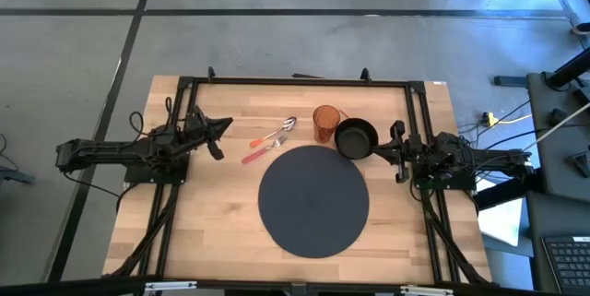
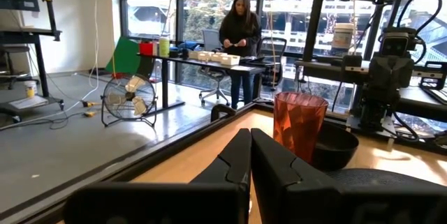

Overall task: Pick & Place Utensil
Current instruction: Put the black bowl in the center of the black table mat

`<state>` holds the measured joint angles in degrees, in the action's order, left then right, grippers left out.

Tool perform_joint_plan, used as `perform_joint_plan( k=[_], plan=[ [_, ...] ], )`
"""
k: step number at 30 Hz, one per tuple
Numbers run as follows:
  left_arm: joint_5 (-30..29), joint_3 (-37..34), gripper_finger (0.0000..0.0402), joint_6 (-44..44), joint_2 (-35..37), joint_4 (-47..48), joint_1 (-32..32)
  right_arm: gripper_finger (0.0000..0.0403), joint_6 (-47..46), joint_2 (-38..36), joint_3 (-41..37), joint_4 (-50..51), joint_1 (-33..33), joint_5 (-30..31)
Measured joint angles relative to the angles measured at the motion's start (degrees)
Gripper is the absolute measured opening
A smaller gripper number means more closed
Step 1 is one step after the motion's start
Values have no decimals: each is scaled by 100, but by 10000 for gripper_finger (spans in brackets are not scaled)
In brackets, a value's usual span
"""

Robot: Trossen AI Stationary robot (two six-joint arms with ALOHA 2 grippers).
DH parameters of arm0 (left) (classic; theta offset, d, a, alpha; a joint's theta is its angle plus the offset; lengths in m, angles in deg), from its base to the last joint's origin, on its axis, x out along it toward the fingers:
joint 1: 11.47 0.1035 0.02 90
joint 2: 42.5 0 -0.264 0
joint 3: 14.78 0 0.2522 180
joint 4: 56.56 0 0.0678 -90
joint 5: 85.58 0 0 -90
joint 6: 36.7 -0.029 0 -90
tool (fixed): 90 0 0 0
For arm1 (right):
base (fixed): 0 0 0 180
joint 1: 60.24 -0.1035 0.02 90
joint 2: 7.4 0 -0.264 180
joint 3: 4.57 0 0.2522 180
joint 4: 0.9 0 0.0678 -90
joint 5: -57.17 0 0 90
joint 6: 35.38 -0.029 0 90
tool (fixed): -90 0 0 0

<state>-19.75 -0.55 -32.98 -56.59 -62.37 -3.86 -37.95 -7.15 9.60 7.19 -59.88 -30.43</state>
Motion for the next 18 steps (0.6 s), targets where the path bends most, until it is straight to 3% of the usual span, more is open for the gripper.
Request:
perform_joint_plan(
  k=[18],
  plan=[
    [-31,0,4,16,0,0,2,21,-1,-2,0,0,-2,0]
  ],
)
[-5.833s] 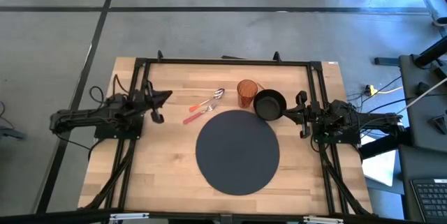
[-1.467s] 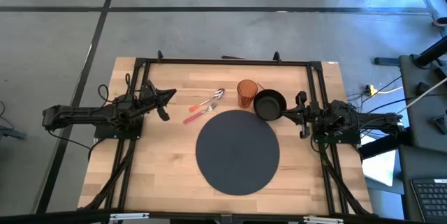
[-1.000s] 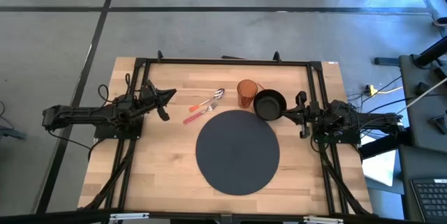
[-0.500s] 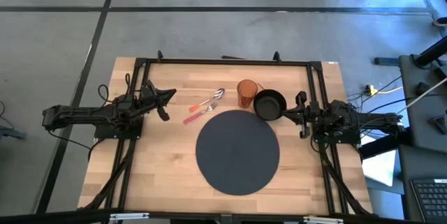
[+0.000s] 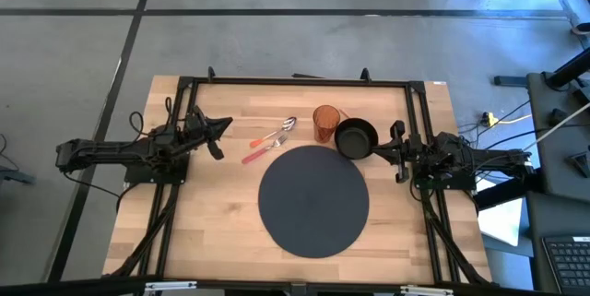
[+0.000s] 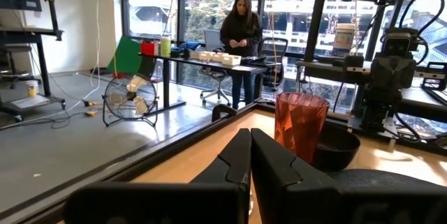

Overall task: Pick & Place Utensil
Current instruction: Put the black bowl in the center of the black table mat

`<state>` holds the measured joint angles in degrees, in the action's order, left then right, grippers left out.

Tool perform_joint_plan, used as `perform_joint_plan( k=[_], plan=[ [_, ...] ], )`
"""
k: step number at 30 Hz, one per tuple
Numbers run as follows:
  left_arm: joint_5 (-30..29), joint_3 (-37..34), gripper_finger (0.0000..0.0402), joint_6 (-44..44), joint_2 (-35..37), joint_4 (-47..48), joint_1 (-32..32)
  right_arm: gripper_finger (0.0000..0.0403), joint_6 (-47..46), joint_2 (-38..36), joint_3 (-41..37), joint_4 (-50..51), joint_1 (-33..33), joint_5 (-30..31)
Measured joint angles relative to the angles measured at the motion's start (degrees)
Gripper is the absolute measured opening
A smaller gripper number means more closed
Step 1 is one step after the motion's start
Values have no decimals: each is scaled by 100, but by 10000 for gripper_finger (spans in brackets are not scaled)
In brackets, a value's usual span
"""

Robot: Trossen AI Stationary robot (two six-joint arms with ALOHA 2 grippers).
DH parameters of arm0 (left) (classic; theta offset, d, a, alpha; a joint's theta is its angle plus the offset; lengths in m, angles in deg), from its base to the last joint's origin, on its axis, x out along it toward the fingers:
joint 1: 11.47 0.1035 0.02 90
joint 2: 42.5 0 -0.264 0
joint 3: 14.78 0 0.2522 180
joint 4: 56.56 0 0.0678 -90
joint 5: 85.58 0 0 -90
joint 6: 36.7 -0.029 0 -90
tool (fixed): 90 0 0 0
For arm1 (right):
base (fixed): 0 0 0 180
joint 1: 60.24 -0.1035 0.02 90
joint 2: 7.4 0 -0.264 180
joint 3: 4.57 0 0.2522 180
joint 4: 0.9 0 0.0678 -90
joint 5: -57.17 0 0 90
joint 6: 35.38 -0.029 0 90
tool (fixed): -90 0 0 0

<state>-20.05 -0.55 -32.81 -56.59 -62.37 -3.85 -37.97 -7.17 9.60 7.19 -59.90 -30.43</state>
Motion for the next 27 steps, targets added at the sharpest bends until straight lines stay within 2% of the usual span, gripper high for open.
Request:
perform_joint_plan(
  k=[27],
  plan=[
    [-2,0,4,89,0,2,-2,21,-102,0,0,-193,1,1]
  ],
)
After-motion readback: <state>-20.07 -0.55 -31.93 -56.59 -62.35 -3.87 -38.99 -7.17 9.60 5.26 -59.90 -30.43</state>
